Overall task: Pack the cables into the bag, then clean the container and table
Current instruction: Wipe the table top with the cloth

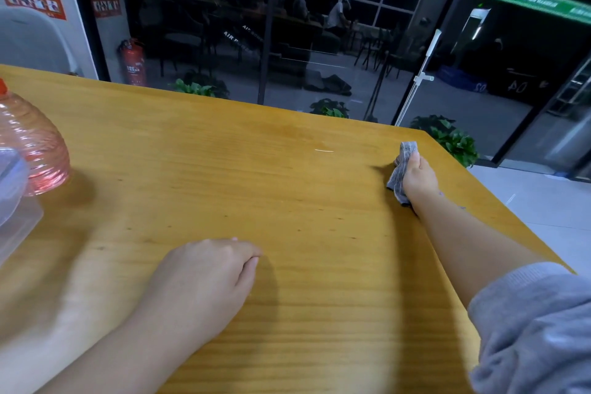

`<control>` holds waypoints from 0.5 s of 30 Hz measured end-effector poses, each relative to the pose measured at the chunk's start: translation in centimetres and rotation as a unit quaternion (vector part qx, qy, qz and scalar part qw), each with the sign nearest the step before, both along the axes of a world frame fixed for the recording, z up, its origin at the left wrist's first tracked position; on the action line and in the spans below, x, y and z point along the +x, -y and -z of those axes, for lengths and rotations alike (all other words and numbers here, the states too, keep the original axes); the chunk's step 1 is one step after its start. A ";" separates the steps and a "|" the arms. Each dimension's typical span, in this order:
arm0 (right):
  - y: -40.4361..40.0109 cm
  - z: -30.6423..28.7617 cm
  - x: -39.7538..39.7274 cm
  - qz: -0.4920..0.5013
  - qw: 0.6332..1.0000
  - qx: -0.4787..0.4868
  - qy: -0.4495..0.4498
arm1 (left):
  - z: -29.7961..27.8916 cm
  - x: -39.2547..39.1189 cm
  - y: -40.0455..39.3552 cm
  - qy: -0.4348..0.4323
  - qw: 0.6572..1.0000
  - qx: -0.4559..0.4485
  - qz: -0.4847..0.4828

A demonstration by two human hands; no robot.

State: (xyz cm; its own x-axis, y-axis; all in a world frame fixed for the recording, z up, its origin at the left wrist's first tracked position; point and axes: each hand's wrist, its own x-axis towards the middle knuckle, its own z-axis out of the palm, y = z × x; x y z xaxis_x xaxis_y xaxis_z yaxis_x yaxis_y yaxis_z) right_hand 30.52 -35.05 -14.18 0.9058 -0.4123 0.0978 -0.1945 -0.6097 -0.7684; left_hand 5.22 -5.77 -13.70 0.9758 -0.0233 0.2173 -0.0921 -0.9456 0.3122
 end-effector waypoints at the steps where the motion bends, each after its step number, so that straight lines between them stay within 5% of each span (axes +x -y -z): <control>1: -0.1 0.1 0.3 0.000 1.000 -0.004 -0.001 | -0.1 0.0 -0.1 0.000 1.000 0.011 -0.001; 15: -0.2 0.2 7.9 0.036 0.997 0.006 -0.071 | -0.6 0.0 -0.3 0.050 0.999 -0.013 0.000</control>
